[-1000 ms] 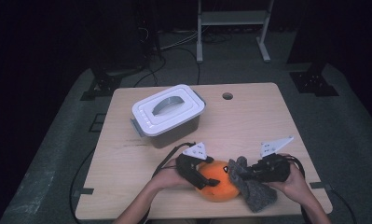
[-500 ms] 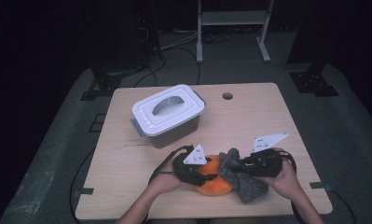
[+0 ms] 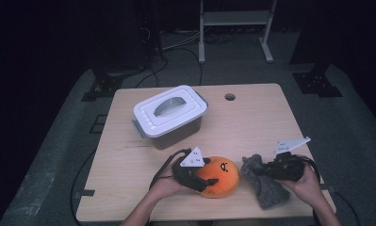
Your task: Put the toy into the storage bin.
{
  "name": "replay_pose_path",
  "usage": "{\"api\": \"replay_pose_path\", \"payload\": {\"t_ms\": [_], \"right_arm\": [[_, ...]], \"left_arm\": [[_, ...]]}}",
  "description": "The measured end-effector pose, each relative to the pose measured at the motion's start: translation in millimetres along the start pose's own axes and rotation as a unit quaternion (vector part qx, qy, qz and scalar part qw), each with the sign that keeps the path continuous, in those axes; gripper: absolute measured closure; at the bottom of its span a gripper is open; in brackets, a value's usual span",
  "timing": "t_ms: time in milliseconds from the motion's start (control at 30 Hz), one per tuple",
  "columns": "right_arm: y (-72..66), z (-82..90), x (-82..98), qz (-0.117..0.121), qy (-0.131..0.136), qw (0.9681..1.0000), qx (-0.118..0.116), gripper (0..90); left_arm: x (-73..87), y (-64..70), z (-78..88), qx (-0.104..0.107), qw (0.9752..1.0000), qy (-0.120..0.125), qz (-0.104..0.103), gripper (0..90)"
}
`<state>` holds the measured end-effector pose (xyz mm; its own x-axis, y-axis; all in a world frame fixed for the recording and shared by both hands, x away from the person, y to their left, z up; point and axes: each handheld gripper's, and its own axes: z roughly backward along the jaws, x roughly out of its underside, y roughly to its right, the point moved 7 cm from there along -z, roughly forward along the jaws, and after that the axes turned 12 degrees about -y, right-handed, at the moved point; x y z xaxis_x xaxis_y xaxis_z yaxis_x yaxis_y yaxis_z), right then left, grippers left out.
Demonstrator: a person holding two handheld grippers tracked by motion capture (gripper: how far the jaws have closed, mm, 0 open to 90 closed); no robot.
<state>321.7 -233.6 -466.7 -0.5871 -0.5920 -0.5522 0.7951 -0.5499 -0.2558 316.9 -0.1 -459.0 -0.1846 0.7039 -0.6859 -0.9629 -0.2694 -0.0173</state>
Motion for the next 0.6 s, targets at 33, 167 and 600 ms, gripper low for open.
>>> {"api": "replay_pose_path", "payload": {"t_ms": [33, 167, 600], "right_arm": [[5.1, 5.1, 4.6, -0.009, 0.004, 0.9999, 0.007, 76.7], [19.5, 18.0, 16.1, -0.033, 0.013, 0.9989, 0.030, 76.7], [44.6, 23.9, 32.0, -0.077, 0.018, 0.9946, 0.066, 76.3]], "left_arm": [[-0.5, -0.3, -0.1, 0.002, 1.0000, 0.004, 0.001, 24.8], [-2.9, 0.8, -1.2, 0.003, 1.0000, 0.008, -0.001, 21.4], [-9.9, 0.7, 8.5, 0.005, 0.9993, 0.036, 0.004, 17.7]]}}
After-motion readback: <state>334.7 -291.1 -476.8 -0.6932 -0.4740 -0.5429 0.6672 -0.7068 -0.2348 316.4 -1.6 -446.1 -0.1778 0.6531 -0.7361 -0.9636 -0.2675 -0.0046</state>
